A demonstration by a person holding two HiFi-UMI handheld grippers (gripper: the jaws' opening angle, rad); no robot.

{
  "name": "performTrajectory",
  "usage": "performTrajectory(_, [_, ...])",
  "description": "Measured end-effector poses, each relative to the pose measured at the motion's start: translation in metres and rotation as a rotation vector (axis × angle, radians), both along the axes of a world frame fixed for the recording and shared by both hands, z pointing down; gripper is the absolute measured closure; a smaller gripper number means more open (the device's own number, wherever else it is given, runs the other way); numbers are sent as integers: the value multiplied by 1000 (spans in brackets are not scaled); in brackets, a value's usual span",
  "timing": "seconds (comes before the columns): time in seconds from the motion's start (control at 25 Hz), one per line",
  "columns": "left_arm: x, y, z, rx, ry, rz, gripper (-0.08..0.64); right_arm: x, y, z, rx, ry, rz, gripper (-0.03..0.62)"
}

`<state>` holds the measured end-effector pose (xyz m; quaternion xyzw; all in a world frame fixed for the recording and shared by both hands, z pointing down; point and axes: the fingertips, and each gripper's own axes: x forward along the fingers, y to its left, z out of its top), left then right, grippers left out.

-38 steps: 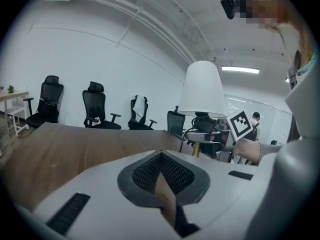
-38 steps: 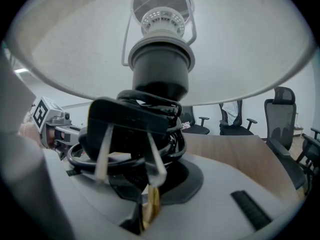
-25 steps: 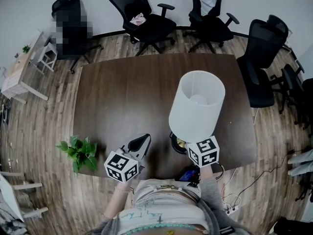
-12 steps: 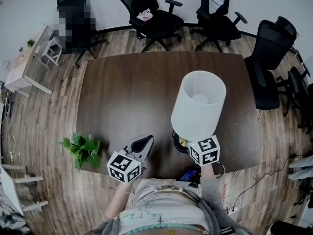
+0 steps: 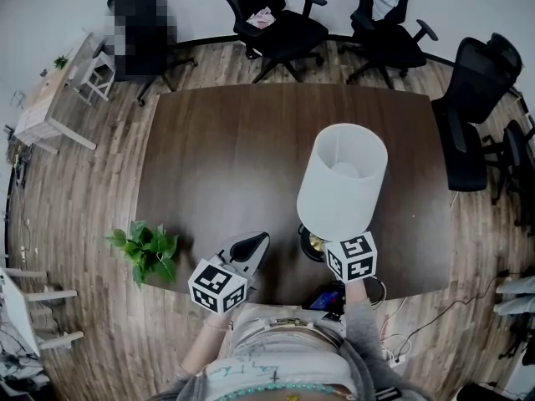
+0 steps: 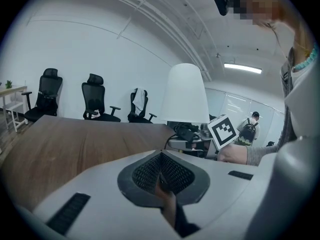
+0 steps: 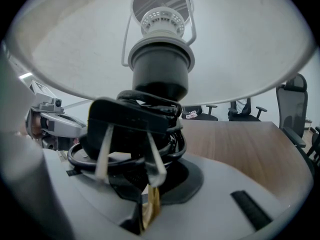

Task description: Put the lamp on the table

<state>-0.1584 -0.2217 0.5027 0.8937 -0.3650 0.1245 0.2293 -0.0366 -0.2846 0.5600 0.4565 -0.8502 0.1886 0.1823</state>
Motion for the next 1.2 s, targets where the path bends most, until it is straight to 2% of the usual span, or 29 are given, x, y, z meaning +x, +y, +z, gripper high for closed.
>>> performTrajectory(1.2, [-10, -5, 17, -43, 1, -21, 549, -19, -14, 36, -30, 43, -41, 560])
